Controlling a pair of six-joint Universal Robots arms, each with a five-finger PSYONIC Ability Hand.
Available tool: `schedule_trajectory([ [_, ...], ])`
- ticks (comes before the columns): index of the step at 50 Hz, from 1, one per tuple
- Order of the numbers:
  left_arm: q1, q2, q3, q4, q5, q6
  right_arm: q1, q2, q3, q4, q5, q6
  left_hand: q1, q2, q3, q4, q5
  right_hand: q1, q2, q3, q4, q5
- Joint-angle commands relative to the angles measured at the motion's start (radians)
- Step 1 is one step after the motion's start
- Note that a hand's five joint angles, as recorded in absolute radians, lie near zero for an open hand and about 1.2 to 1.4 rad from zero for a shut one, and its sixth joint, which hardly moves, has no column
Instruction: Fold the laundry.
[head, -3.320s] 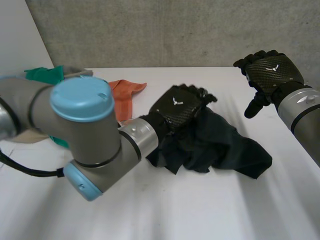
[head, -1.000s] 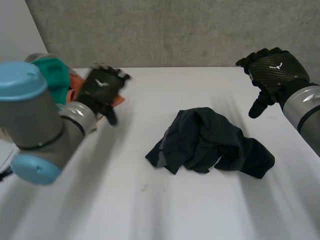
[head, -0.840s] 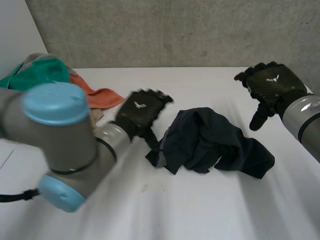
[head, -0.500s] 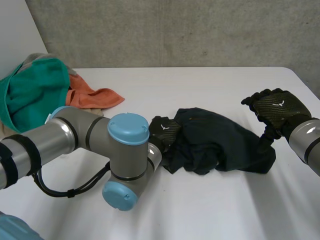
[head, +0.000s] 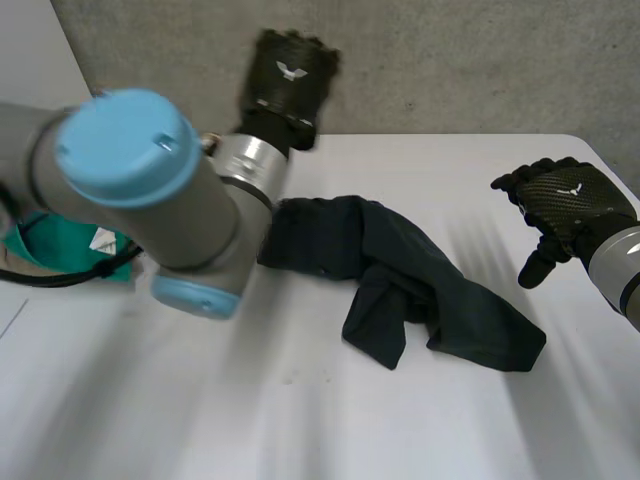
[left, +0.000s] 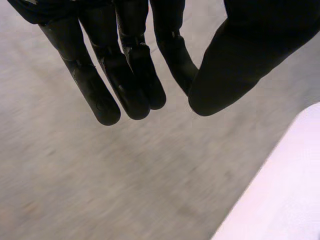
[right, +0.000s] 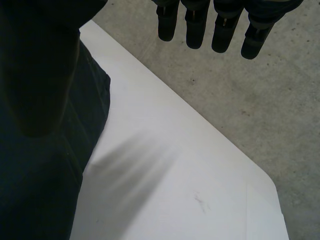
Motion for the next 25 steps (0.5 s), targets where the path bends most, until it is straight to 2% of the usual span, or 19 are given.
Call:
schedule_trajectory([
  [1,-0.127,-0.134,0.044,-0.001,0.074,-0.049,-0.012,0.001,0.005,-0.012,0.005,0.005,0.238,0.200,0.207,0.200,0.232,-0.057,-0.033,-0.034,-0.041,-0.049],
  [3,-0.134,-0.160,0.042,-0.007,0.066,-0.048,-0.022,0.001,0.010,-0.012,0.002,0.003,0.218,0.180,0.187,0.180,0.212,-0.057,-0.033,-0.034,-0.041,-0.049],
  [5,-0.133,-0.158,0.036,-0.016,0.060,-0.049,-0.033,0.001,0.014,-0.012,0.001,0.003,-0.331,-0.369,-0.363,-0.370,-0.338,-0.057,-0.033,-0.034,-0.041,-0.049],
  [7,-0.121,-0.142,0.012,-0.044,0.024,-0.040,-0.042,0.001,0.022,-0.013,-0.002,0.003,-0.632,-0.670,-0.664,-0.671,-0.639,-0.057,-0.033,-0.034,-0.041,-0.049],
  [10,-0.067,-0.119,-0.018,-0.082,-0.017,-0.031,-0.039,0.001,0.031,-0.016,-0.004,0.000,-0.709,-0.748,-0.741,-0.748,-0.716,-0.057,-0.033,-0.034,-0.041,-0.049],
  [11,-0.008,-0.102,-0.037,-0.108,-0.033,-0.025,-0.039,0.001,0.031,-0.016,-0.006,0.000,-0.718,-0.757,-0.750,-0.757,-0.725,-0.057,-0.033,-0.034,-0.041,-0.049],
  [15,0.079,-0.079,-0.086,-0.163,-0.043,-0.020,-0.036,0.002,0.031,-0.018,-0.013,0.001,-0.718,-0.757,-0.750,-0.757,-0.725,-0.057,-0.033,-0.034,-0.041,-0.049],
  [22,0.119,-0.095,-0.116,-0.199,-0.029,-0.019,-0.030,0.011,0.049,-0.019,-0.053,0.002,-0.707,-0.745,-0.738,-0.745,-0.713,-0.057,-0.033,-0.034,-0.041,-0.049],
  [25,0.142,-0.125,-0.114,-0.203,0.017,-0.018,-0.027,0.014,0.050,-0.018,-0.059,0.002,-0.713,-0.751,-0.744,-0.751,-0.719,-0.057,-0.033,-0.034,-0.041,-0.049],
])
